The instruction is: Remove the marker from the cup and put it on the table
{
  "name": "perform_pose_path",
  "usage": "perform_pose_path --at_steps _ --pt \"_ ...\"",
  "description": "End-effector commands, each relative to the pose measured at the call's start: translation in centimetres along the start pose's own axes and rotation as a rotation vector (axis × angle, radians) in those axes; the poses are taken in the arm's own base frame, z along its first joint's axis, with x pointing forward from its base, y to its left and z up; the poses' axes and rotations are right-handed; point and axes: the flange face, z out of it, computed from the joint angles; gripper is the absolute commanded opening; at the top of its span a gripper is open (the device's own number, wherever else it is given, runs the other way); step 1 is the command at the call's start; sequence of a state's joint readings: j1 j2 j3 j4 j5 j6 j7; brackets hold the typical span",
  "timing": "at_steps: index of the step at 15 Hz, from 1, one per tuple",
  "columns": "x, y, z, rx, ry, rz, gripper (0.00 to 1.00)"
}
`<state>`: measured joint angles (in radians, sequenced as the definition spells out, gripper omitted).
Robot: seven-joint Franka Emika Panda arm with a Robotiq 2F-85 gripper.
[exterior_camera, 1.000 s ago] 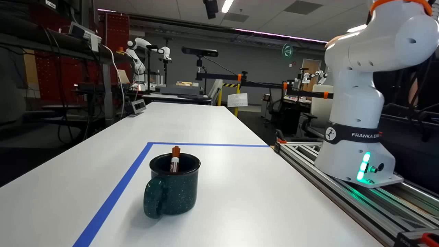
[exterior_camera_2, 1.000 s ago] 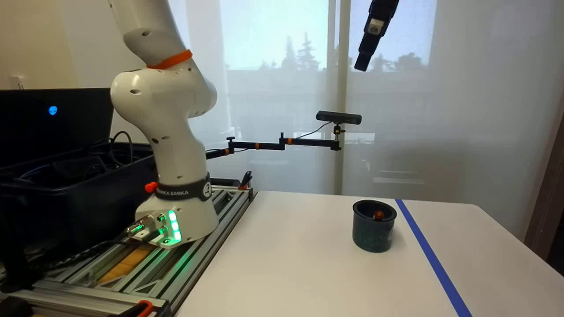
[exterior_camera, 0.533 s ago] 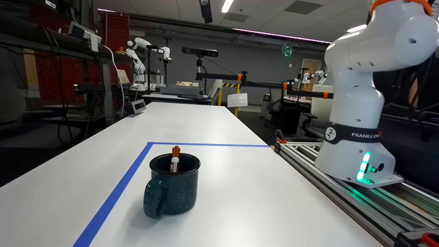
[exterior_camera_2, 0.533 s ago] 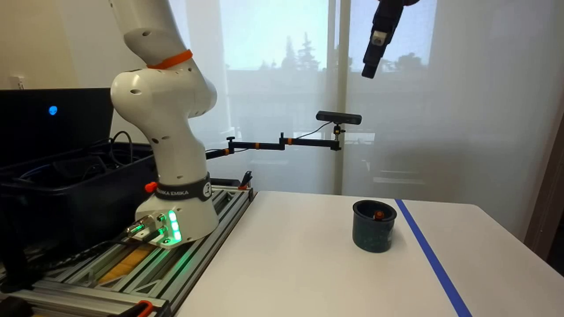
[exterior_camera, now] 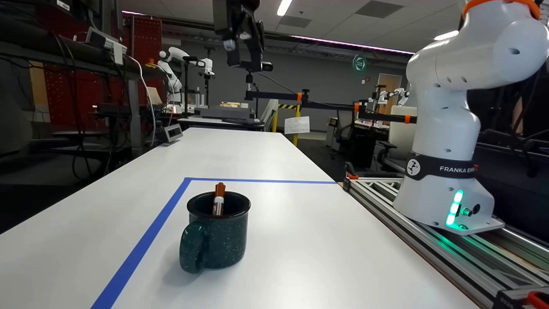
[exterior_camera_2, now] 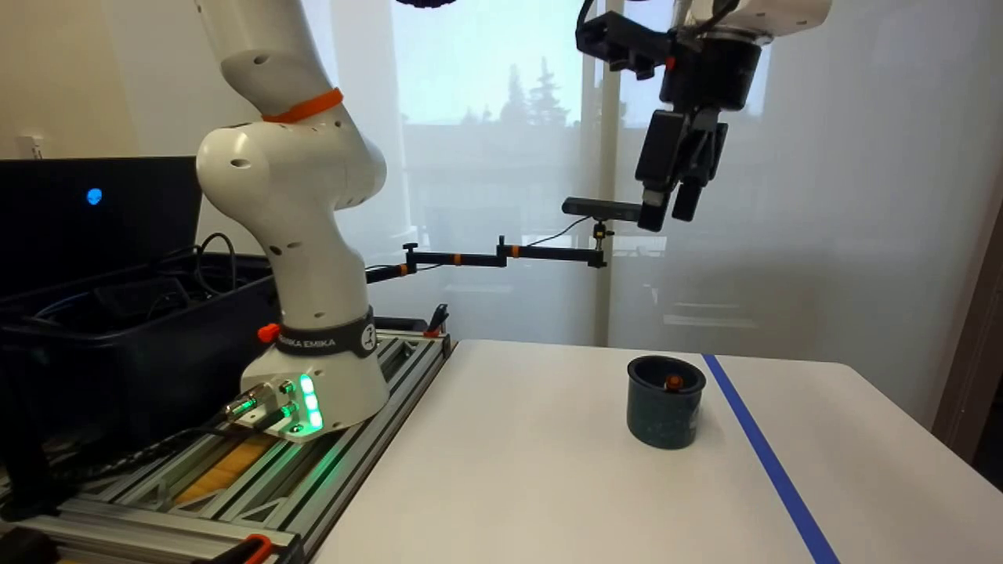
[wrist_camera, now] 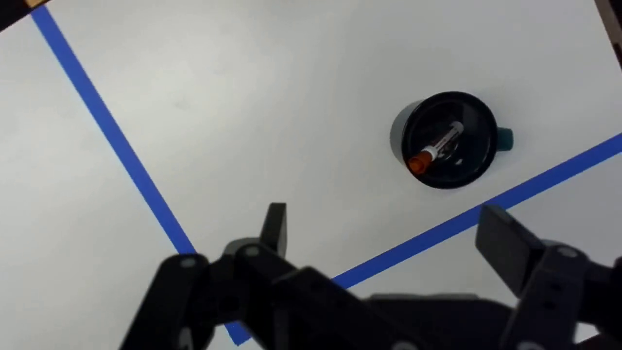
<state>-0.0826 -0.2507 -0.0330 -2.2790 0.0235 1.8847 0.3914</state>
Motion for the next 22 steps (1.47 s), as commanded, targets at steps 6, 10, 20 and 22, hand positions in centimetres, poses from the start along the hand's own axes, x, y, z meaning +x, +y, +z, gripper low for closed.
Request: perform_pose_path --at_steps 6,10,20,22 --pt "-0.6 2.0 7.1 0.268 0.046 0.352 1.00" --pt "-0.6 2.4 9.6 0.388 0.063 0.516 1.00" --pt "-1.2 0.6 15.8 0.580 -0.086 0.814 1.00" --pt "-1.3 0.0 16.8 0.613 -0.114 0.858 1.00"
